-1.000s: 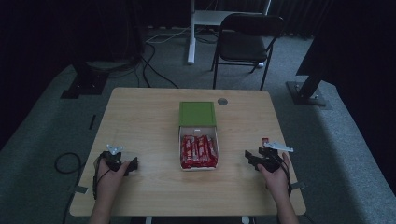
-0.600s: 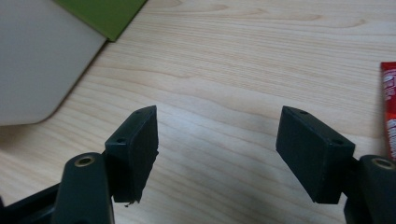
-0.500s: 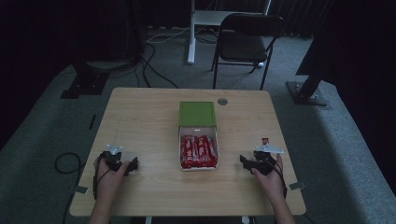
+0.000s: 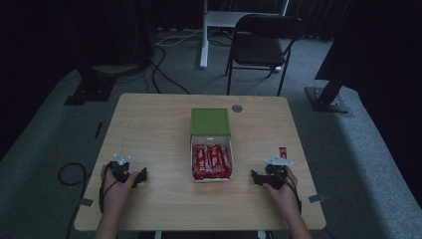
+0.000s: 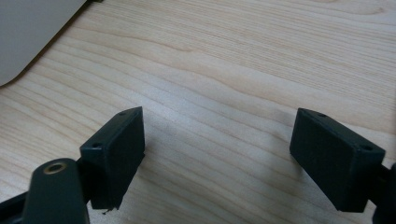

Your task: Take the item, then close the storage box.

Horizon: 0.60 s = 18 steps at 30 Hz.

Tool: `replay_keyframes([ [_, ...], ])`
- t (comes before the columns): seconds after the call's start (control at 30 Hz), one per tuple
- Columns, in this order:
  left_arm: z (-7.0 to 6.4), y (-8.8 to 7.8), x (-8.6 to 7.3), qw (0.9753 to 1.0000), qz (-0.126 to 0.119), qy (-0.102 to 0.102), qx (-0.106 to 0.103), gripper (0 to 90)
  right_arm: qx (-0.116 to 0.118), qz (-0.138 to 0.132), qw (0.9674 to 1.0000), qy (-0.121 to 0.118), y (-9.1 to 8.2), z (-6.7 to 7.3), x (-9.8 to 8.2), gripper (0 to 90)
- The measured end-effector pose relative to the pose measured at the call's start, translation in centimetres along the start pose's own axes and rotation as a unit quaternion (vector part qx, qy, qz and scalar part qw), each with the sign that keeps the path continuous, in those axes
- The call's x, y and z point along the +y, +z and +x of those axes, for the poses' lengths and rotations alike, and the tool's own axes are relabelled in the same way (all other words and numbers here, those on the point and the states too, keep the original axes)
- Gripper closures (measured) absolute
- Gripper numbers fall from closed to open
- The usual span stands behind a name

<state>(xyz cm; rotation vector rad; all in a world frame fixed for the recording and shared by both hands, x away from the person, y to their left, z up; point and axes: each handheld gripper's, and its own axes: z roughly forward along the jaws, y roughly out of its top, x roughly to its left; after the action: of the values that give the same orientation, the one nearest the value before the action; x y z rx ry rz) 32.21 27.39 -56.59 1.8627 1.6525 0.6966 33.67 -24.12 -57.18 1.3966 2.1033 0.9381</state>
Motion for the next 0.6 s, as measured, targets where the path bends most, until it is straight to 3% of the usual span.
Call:
replay_keyframes([
  [0.1,0.0,0.0,0.0,1.0,0.0,0.0,0.0,2.0,0.0,0.0,1.0,0.0,0.0,0.0,0.0,17.3],
  [0.13,0.0,0.0,0.0,1.0,0.0,0.0,0.0,2.0,-0.005,0.004,1.0,0.005,0.07,-0.05,0.01,11.7],
  [0.43,-0.08,-0.03,0.0,1.0,0.001,0.002,0.0,2.2,-0.007,0.006,0.9999,0.007,0.15,-0.06,0.09,11.2],
  [0.5,-0.29,-0.07,0.01,0.9998,-0.002,0.018,-0.004,2.1,-0.006,0.006,0.9999,0.006,0.17,-0.07,0.11,11.3],
  [0.53,-0.63,-0.15,0.02,0.9984,-0.011,0.055,-0.006,2.1,-0.006,0.006,0.9999,0.007,0.17,-0.08,0.11,11.3],
  [0.6,-0.8,-0.19,0.09,0.9977,-0.011,0.066,-0.007,2.2,-0.007,0.006,0.9999,0.007,0.17,-0.07,0.11,11.4],
])
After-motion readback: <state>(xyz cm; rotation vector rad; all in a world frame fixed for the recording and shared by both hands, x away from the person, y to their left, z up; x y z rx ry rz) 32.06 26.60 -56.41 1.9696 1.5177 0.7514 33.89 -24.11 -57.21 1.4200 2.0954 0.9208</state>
